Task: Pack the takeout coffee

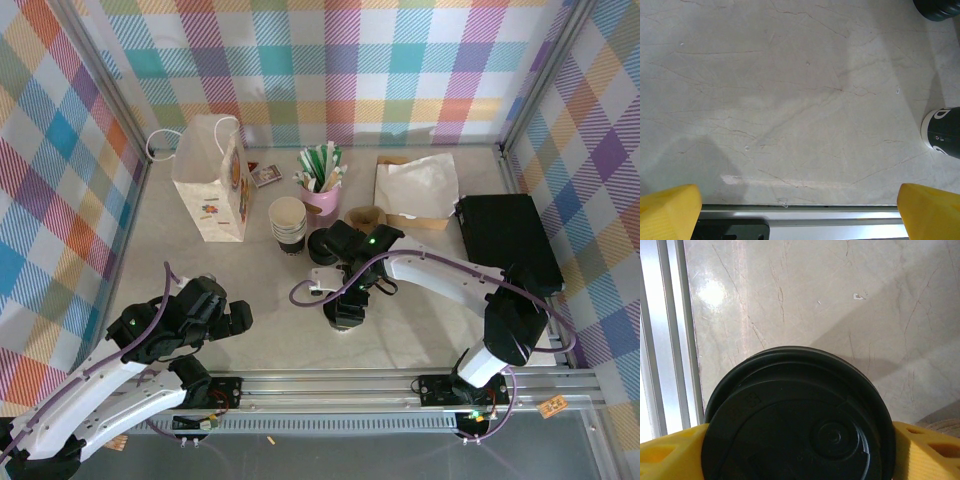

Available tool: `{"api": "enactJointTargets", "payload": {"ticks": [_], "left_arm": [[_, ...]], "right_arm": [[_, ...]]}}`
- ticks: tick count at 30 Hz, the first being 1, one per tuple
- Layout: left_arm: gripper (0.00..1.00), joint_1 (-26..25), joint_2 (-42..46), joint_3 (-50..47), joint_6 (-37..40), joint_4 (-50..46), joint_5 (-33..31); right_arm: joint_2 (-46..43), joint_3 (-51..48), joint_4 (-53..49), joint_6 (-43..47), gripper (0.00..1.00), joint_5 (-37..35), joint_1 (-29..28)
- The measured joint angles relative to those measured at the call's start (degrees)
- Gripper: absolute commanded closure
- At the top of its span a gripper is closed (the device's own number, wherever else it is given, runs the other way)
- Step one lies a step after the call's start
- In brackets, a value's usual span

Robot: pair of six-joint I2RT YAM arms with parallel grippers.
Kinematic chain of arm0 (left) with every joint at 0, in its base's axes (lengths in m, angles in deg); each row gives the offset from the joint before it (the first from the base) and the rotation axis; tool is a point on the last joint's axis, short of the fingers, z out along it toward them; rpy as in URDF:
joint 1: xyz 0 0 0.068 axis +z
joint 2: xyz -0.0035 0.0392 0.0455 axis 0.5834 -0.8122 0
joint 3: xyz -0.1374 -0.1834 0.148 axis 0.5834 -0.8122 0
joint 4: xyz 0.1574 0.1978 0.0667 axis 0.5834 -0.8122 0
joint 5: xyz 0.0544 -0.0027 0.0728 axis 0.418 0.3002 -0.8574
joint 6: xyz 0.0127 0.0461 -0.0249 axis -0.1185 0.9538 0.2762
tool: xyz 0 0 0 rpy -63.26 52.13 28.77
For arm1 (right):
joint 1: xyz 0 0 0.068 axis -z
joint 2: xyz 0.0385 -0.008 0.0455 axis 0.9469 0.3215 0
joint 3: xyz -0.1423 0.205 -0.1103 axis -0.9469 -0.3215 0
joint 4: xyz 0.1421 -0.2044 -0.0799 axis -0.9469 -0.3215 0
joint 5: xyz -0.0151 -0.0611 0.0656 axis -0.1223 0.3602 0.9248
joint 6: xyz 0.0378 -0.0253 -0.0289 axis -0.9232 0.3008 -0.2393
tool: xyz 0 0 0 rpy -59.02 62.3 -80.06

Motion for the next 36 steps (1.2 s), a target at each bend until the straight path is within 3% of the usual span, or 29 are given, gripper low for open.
{"api": "enactJointTargets", "payload": {"ticks": [9,19,36], "left_arm": [[0.0,0.0,-0.13,0.15,0.02,-0.02,-0.04],[0.0,0.0,-1.66,1.49,0.7,0.04,-0.07],[0.0,0.0,-8.44,12.96,11.06,3.04,-3.32]], "right_arm": [[0.11,0.42,-0.79,-4.28,0.33,-0.5,0.0],[0.31,3.69,-3.39,-19.74,0.38,-3.43,-0.02],[-1.68,13.16,-11.74,-39.93,0.42,-5.6,0.63]]}}
